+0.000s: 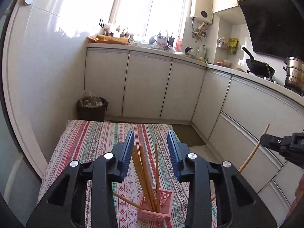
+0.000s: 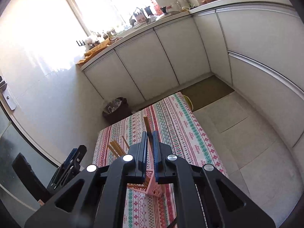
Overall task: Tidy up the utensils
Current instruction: 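Carry both chopsticks over the pink basket and open both tools to drop them in, then move the left tool to the black gold-tipped chopsticks and close on one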
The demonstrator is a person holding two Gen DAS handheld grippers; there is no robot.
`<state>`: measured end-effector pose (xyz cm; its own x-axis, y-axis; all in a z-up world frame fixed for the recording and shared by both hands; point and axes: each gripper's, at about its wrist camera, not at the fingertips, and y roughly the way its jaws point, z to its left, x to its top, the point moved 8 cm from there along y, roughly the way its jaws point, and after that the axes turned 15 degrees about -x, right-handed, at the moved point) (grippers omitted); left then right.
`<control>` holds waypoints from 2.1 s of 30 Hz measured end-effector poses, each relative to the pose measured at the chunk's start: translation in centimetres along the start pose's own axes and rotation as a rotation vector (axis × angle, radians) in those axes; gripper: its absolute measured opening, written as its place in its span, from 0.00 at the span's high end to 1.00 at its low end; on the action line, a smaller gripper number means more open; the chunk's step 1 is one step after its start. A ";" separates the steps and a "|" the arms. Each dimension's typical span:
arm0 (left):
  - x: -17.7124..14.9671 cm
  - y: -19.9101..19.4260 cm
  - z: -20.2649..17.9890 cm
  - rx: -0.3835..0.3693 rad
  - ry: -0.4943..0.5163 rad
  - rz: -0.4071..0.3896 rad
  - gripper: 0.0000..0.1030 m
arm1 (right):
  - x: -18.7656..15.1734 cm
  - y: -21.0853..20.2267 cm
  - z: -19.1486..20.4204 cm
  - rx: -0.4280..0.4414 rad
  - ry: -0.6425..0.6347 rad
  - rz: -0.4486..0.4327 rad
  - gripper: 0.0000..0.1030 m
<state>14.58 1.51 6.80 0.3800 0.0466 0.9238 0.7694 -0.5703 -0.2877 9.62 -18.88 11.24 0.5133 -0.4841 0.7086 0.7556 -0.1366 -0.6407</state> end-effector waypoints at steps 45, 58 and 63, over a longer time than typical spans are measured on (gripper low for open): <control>-2.6 -3.7 -3.6 0.030 0.116 0.111 0.10 | -7.3 1.3 -2.3 -0.120 -0.026 0.019 0.30; -17.3 2.7 -7.3 -0.164 0.220 0.650 0.07 | -14.1 1.6 -13.8 -0.537 -0.201 -0.082 0.07; -23.2 6.1 -6.4 -0.174 0.160 0.841 0.26 | -17.2 4.1 -18.1 -0.580 -0.211 0.061 0.07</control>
<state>7.17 -8.25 -14.75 0.6995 -0.5546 0.4507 0.1718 -0.4816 -0.8594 -3.47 -26.79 -8.92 0.6626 -0.3324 0.6712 0.4085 -0.5907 -0.6958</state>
